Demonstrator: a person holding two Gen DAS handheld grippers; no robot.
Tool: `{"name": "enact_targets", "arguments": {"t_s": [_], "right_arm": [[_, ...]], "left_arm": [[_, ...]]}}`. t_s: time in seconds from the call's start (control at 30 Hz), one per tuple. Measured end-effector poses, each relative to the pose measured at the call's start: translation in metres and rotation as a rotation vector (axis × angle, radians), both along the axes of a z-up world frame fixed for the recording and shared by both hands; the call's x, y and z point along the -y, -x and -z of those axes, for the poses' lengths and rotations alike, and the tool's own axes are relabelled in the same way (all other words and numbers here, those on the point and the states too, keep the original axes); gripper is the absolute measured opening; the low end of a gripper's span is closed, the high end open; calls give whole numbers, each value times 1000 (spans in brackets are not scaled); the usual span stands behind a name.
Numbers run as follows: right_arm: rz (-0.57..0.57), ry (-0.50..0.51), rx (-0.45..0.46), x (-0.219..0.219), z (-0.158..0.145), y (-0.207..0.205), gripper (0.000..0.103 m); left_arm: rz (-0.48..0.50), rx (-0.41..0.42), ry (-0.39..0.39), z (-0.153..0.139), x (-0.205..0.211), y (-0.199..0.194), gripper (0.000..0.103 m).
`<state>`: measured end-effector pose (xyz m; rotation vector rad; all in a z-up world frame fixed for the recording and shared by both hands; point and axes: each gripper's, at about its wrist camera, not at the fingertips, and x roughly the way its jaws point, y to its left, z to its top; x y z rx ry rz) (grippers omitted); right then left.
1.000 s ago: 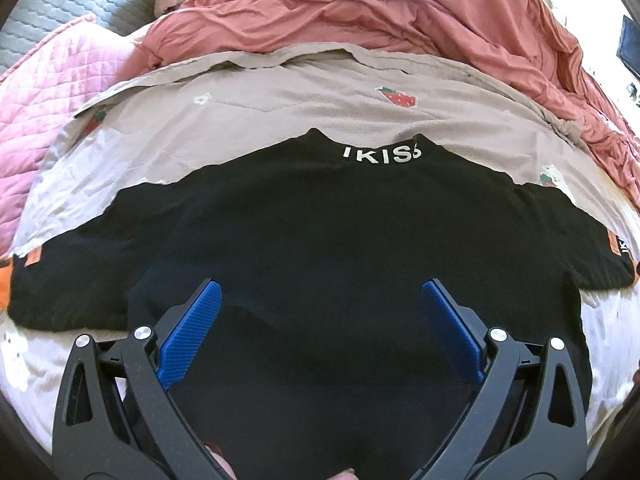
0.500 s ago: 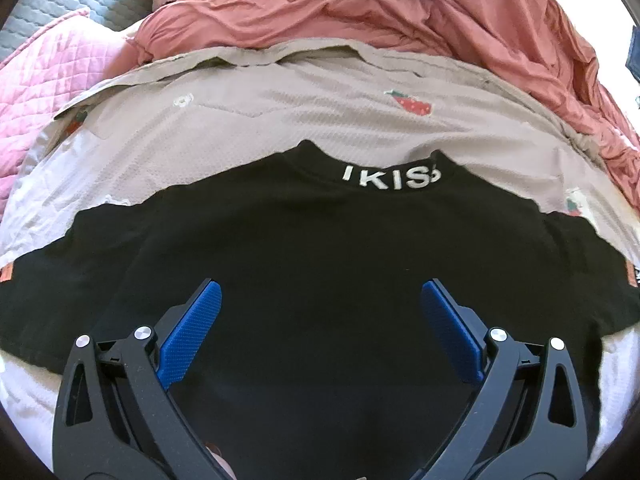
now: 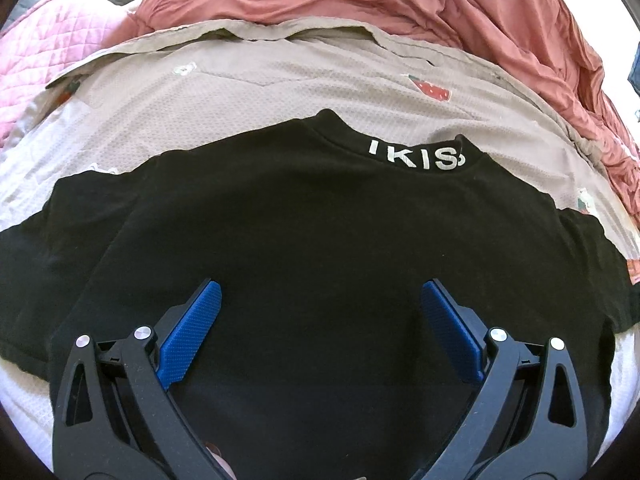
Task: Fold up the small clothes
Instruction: 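Carry the cuff across the shirt body with the right gripper and release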
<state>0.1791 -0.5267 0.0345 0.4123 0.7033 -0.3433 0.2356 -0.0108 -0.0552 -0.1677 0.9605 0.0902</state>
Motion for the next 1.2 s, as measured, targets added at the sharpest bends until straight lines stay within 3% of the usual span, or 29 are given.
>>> {"name": "enact_targets", "arguments": {"t_s": [0.17, 0.43, 0.7, 0.83, 0.97, 1.03, 1.07, 1.2], "right_arm": [[-135, -27, 88, -53, -36, -5, 21], [-463, -85, 160, -192, -64, -33, 21], [-665, -132, 84, -307, -39, -58, 21], [-729, -104, 25, -351, -16, -59, 23], [-802, -13, -20, -391, 7, -53, 30], [-863, 13, -34, -408, 15, -45, 46], [-900, 13, -33, -415, 16, -40, 49], [-969, 4, -3, -419, 9, -27, 52]], "left_arm": [[-11, 15, -9, -10, -7, 3, 94], [-71, 76, 17, -38, -37, 13, 94], [-139, 96, 45, -48, -70, 23, 94], [-178, 105, 82, -51, -88, 25, 94], [-209, 102, 107, -51, -102, 27, 94], [-225, 98, 121, -50, -108, 28, 94], [-232, 96, 130, -49, -111, 28, 94], [-229, 83, 163, -45, -114, 29, 94]]}}
